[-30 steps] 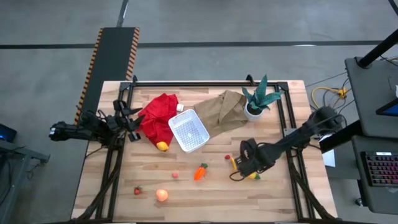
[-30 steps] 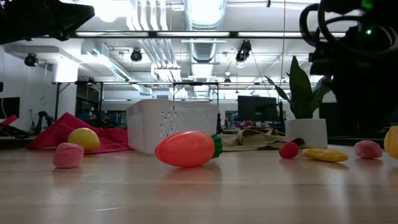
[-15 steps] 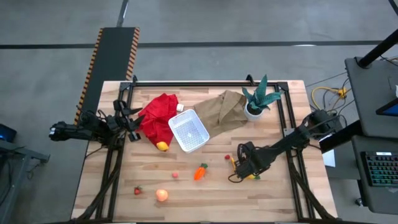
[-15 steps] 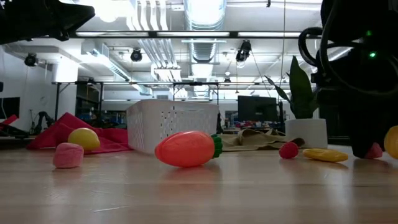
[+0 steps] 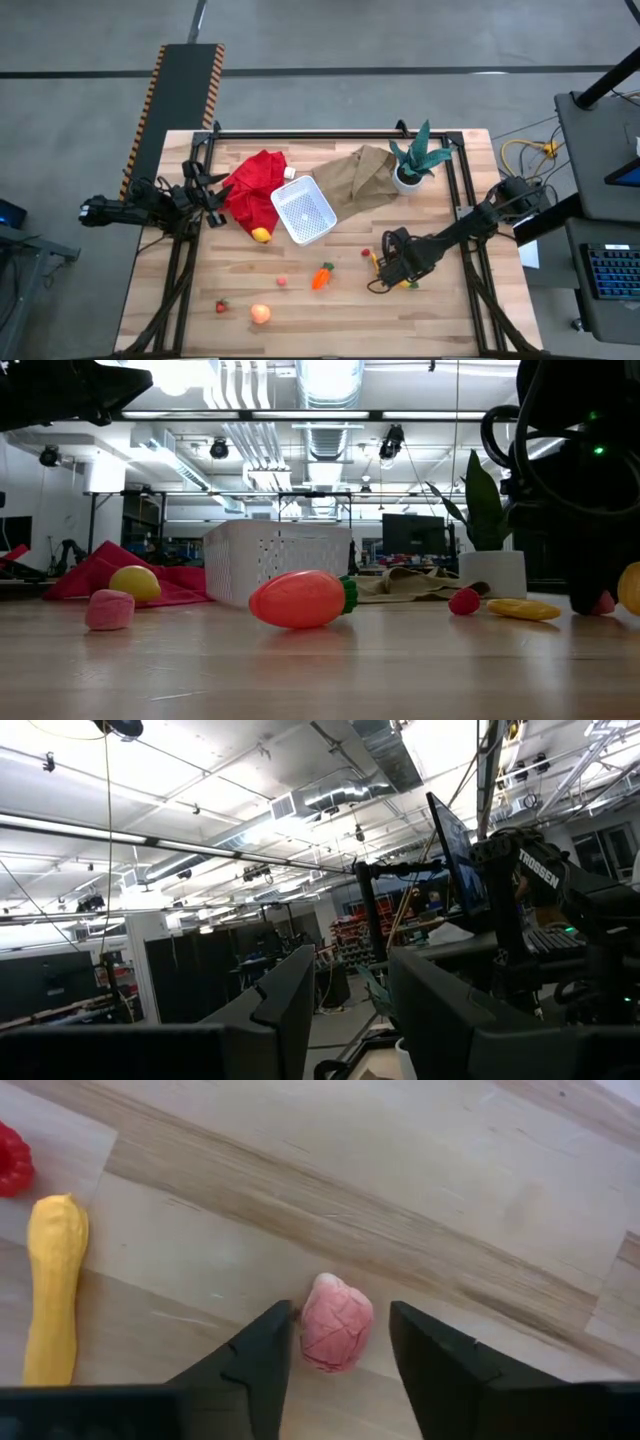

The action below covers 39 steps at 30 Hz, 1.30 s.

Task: Pick and placing Produce into tupperware
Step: Put the right toy raspberry into the white bin

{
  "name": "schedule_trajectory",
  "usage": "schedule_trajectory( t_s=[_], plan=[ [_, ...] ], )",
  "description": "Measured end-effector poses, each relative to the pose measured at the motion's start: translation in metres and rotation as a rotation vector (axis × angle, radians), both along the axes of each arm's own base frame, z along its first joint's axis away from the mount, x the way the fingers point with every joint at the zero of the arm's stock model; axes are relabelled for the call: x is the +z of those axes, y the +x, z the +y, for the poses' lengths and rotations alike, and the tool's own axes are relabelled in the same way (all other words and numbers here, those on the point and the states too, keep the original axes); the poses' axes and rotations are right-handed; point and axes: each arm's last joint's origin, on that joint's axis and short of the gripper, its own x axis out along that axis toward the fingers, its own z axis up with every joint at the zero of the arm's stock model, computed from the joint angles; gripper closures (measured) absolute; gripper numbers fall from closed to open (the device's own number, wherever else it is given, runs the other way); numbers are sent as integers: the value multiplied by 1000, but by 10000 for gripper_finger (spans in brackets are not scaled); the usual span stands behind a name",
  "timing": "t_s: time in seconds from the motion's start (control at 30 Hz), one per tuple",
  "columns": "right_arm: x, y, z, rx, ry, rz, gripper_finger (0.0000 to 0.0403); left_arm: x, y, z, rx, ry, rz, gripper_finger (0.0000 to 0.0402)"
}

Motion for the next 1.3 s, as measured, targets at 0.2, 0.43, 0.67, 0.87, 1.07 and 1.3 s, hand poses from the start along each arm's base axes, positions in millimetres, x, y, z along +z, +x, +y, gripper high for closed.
schedule_trajectory(
  t_s=[0.2,0.43,0.67,0.87,1.07,1.3],
  plan=[
    [-1,-1,-1,-1,-2,4,309,0,0,0,0,0,1,283],
    [2,1,0,8,3,-8,363,0,0,0,0,0,4,283],
    [32,22,5,115,-96,-176,364,-1,0,0,-4,-6,3,283],
    [68,58,1,287,-261,-385,364,0,0,0,4,8,5,283],
    [85,93,-24,393,-323,-456,364,0,0,0,6,15,8,283],
    [95,116,-56,462,-318,-532,364,-1,0,0,7,15,11,283]
  ],
)
